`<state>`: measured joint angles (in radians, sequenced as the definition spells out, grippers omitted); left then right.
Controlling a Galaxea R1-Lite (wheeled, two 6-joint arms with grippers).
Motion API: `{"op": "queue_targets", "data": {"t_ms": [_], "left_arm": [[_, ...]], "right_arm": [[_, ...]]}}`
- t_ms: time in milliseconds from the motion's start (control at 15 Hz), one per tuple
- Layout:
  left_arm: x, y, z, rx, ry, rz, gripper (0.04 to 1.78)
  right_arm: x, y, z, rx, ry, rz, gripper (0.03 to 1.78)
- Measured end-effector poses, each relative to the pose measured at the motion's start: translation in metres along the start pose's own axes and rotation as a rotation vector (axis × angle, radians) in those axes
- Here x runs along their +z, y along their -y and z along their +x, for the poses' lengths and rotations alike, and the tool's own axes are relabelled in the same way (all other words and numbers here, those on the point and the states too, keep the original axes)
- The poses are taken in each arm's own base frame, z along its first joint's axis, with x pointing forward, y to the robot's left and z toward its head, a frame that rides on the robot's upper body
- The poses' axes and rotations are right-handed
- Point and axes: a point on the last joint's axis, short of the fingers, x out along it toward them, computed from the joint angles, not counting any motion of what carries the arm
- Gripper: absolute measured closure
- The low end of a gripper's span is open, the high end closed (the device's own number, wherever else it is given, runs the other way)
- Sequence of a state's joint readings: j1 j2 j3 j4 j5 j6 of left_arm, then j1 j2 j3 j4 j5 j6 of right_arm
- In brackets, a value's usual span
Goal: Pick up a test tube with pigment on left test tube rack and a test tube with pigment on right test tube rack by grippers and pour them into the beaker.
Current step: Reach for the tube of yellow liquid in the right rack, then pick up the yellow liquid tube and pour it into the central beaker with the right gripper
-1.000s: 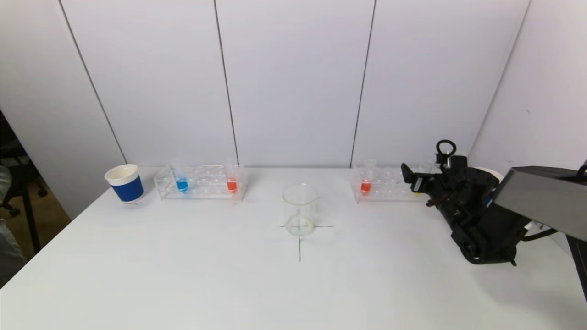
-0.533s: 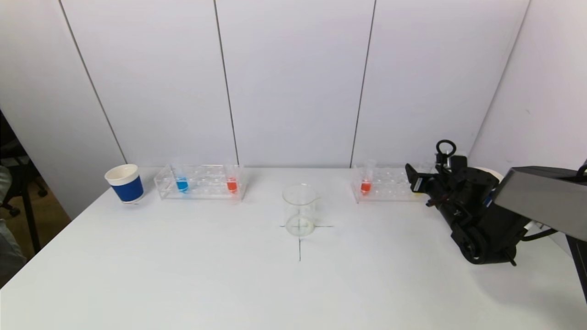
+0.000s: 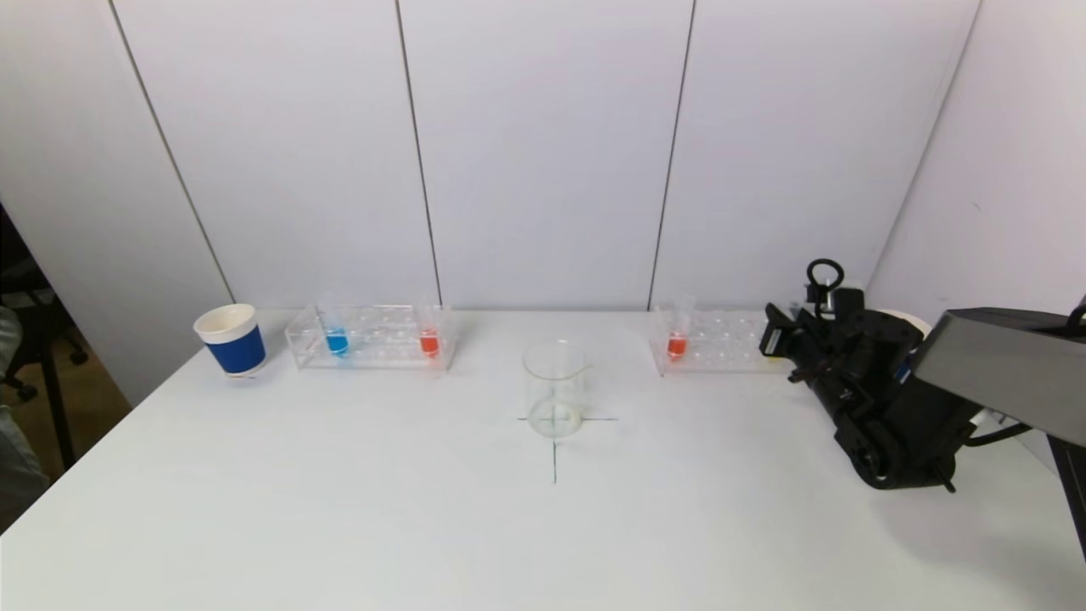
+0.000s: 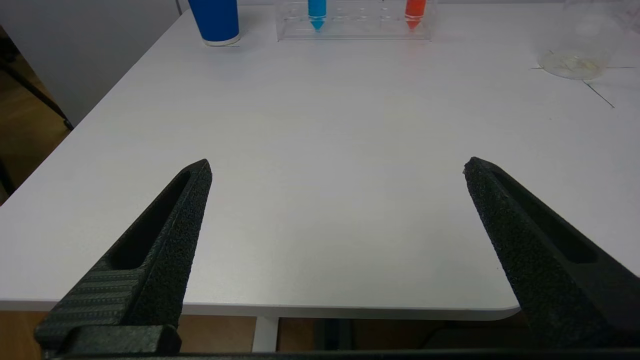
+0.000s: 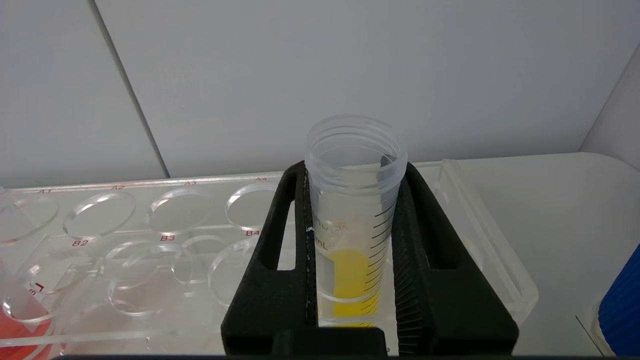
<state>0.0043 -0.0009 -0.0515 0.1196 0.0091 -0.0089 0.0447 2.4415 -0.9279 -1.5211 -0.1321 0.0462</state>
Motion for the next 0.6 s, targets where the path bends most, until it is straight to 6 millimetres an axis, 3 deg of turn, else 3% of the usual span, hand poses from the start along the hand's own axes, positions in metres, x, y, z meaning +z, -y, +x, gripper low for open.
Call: {"op": "queue_targets", "data": {"t_ms": [600], "left_arm": [[-0.0001, 0.0000, 0.0000, -0.001, 0.000, 0.000, 0.06]], "right_arm": [[0.0021, 0.0004, -0.0001, -0.002, 0.005, 0.000, 1.33]]}}
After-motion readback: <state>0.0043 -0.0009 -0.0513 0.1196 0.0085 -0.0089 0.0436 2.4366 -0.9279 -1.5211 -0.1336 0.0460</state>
